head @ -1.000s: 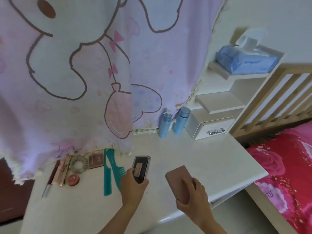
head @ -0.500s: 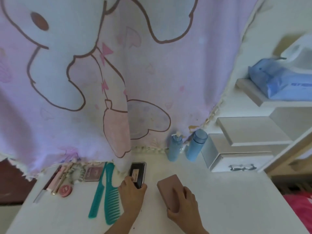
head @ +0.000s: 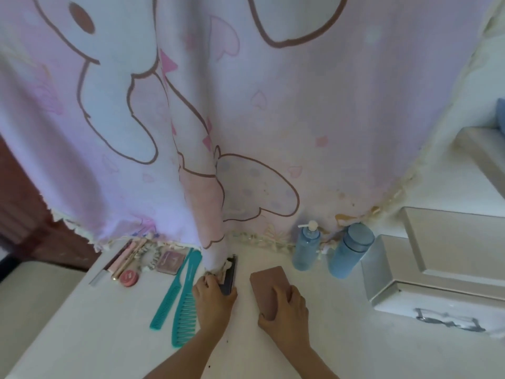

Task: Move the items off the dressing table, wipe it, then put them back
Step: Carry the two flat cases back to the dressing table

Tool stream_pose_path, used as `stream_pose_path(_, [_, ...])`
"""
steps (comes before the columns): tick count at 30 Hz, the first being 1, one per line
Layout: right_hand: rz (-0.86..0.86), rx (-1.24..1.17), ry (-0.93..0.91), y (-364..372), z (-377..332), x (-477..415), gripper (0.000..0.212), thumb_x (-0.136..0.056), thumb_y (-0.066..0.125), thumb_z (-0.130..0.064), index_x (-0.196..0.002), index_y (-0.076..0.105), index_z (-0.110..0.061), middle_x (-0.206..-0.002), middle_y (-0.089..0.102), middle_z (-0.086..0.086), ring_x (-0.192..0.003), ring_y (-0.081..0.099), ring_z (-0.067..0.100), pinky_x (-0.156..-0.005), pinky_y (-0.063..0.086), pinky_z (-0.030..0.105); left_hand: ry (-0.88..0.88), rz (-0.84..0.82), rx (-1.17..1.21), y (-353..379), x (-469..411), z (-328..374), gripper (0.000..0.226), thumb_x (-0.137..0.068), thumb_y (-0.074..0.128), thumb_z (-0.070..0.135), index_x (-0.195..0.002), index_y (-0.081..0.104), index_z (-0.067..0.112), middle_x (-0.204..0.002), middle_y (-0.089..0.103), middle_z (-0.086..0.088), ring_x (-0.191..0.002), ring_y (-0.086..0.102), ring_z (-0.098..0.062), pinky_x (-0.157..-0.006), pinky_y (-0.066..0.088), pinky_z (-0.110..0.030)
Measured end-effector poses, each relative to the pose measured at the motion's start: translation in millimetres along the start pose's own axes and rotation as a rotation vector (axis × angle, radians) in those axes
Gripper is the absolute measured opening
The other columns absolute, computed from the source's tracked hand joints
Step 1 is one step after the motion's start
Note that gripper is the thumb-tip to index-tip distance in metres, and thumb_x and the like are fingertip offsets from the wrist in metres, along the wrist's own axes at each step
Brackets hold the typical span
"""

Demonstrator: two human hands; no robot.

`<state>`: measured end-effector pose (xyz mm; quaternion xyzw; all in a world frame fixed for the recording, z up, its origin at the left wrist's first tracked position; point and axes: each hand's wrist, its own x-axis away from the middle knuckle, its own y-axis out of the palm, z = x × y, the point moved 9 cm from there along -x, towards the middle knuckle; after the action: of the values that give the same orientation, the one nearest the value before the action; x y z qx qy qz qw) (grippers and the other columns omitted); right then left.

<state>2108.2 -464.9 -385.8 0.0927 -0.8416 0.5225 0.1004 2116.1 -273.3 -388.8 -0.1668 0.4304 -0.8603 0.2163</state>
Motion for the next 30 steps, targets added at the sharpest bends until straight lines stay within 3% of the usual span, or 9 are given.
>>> stream_pose_path(5, [-0.017,0.019,0.034,12,-19,-18,0.073,-0.079,0.051,-0.049,-0.139,0.021,-0.021,-0.144,0.017,0.013,-0.128,0.028,0.028,-0.105,0.028,0.03,0.032,0.006,-0.211,-11,8,-12,0.056,-0.079,0.057,0.054,-0.123,0.044,0.021,-0.131,0.043,0.001,-0.123,0.036,-0.019,-0.101,0.032,-0.029])
stream_pose_path(10, [0.036,0.021,0.038,17,-35,-33,0.072,-0.081,0.054,-0.048,-0.139,0.022,-0.019,-0.145,0.018,0.018,-0.129,0.026,0.031,-0.106,0.025,0.032,-0.007,0.048,-0.143,-37,31,-54,0.048,-0.084,0.059,0.039,-0.125,0.046,0.02,-0.138,0.04,0.0,-0.128,0.033,-0.018,-0.105,0.03,-0.028])
stream_pose_path(14, [0.076,-0.047,-0.023,15,-49,-37,0.066,-0.084,0.06,-0.037,-0.135,0.034,-0.004,-0.143,0.022,0.031,-0.131,0.026,0.04,-0.109,0.023,0.042,-0.068,0.095,-0.117,-60,48,-81,0.044,-0.086,0.058,0.031,-0.125,0.045,0.018,-0.139,0.039,-0.001,-0.128,0.031,-0.021,-0.106,0.032,-0.031])
stream_pose_path(17, [0.202,-0.084,-0.136,5,-59,-26,0.05,-0.072,0.072,-0.021,-0.11,0.058,0.009,-0.12,0.044,0.046,-0.111,0.045,0.058,-0.092,0.04,0.06,-0.107,0.131,-0.091,-71,56,-94,0.043,-0.086,0.058,0.029,-0.125,0.045,0.018,-0.14,0.038,-0.001,-0.13,0.03,-0.02,-0.108,0.031,-0.031])
stream_pose_path(20, [0.215,-0.047,-0.245,1,-67,-7,0.044,-0.07,0.061,-0.027,-0.101,0.064,0.005,-0.113,0.052,0.043,-0.102,0.053,0.057,-0.08,0.046,0.062,-0.125,0.158,-0.087,-77,60,-101,0.043,-0.087,0.058,0.028,-0.126,0.045,0.015,-0.14,0.039,-0.003,-0.13,0.03,-0.023,-0.109,0.031,-0.033])
stream_pose_path(23, [0.235,-0.068,-0.306,4,-69,5,0.048,-0.074,0.072,-0.016,-0.117,0.058,-0.001,-0.133,0.039,0.037,-0.122,0.039,0.052,-0.098,0.036,0.057,-0.174,0.171,-0.065,-85,59,-110,0.043,-0.088,0.056,0.027,-0.128,0.044,0.016,-0.143,0.037,-0.004,-0.133,0.028,-0.024,-0.11,0.031,-0.037])
stream_pose_path(25, [0.185,-0.065,-0.345,7,-77,12,0.052,-0.082,0.063,-0.022,-0.13,0.048,-0.008,-0.145,0.025,0.028,-0.136,0.022,0.043,-0.109,0.023,0.049,-0.17,0.173,-0.041,-91,59,-111,0.043,-0.088,0.056,0.026,-0.128,0.045,0.016,-0.143,0.037,-0.003,-0.133,0.028,-0.024,-0.11,0.03,-0.038])
stream_pose_path(27, [0.162,-0.054,-0.366,6,-88,17,0.053,-0.089,0.052,-0.03,-0.137,0.036,-0.015,-0.151,0.013,0.019,-0.14,0.01,0.033,-0.113,0.015,0.041,-0.153,0.191,-0.013,-103,59,-112,0.043,-0.087,0.057,0.025,-0.128,0.046,0.016,-0.143,0.038,-0.004,-0.133,0.028,-0.024,-0.11,0.03,-0.039])
stream_pose_path(30, [0.174,-0.026,-0.398,2,-114,30,0.053,-0.091,0.045,-0.034,-0.139,0.029,-0.02,-0.153,0.008,0.013,-0.14,0.007,0.029,-0.113,0.015,0.038,-0.156,0.274,0.056,-144,60,-123,0.042,-0.085,0.06,0.02,-0.125,0.05,0.012,-0.139,0.043,-0.009,-0.131,0.032,-0.028,-0.107,0.031,-0.042])
